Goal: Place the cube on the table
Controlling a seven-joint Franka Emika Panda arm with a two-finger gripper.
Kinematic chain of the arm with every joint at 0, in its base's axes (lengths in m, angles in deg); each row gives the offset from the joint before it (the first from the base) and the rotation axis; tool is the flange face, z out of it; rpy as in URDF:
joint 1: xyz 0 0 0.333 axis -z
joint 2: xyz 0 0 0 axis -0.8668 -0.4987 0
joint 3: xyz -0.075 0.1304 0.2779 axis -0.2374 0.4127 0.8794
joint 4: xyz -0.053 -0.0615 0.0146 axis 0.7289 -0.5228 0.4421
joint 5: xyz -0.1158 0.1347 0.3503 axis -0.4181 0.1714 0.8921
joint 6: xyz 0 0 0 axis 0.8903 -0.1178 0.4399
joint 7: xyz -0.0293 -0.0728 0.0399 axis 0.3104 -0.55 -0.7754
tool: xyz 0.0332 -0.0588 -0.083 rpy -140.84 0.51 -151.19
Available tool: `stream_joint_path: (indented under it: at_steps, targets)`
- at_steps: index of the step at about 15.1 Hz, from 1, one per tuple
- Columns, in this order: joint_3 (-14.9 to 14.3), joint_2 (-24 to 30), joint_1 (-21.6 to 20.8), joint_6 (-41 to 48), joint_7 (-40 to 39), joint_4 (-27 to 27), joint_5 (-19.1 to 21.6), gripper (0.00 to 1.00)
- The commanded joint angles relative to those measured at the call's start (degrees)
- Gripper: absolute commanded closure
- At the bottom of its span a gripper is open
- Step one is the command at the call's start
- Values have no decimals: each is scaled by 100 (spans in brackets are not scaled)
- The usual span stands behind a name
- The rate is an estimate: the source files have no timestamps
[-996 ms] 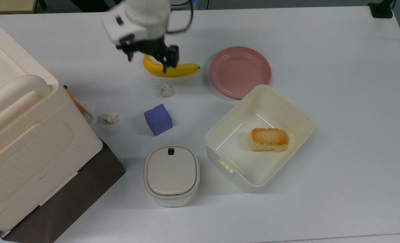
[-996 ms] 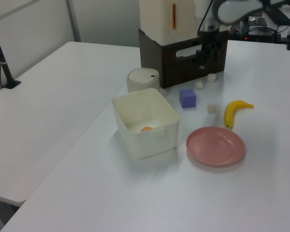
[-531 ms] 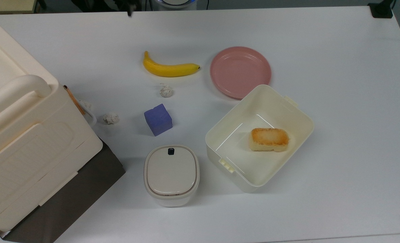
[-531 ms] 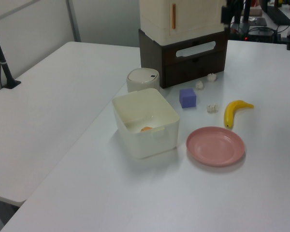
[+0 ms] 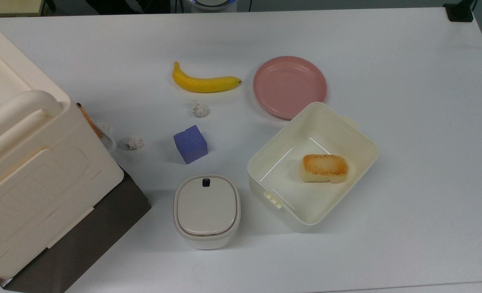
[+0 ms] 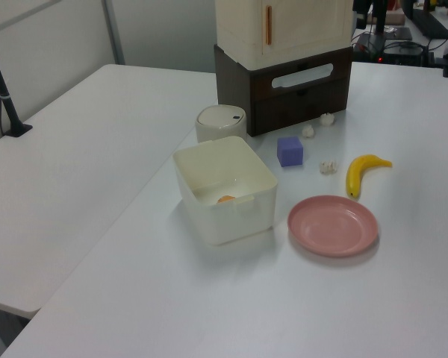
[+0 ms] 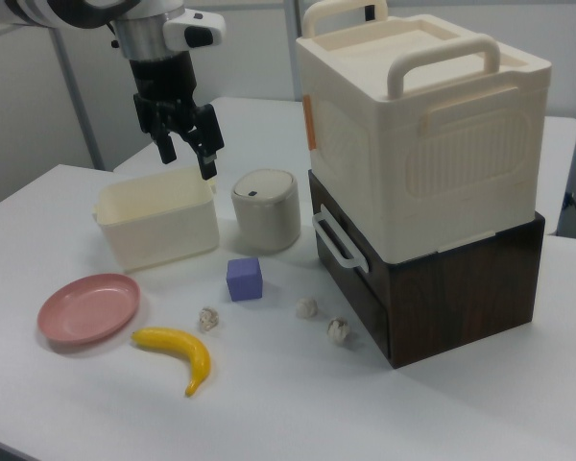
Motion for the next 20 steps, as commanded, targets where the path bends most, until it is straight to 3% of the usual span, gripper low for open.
stream_joint_path:
  at_steps: [1, 10, 14, 20]
  targets:
    - [-74, -35, -144, 106, 578, -137, 202, 0]
    - [-74, -61, -135, -113, 491, -102, 211, 0]
    - [-56, -140, -144, -500, -212, -14, 211, 0]
    - [479, -193, 32, -711, -151, 170, 219, 0]
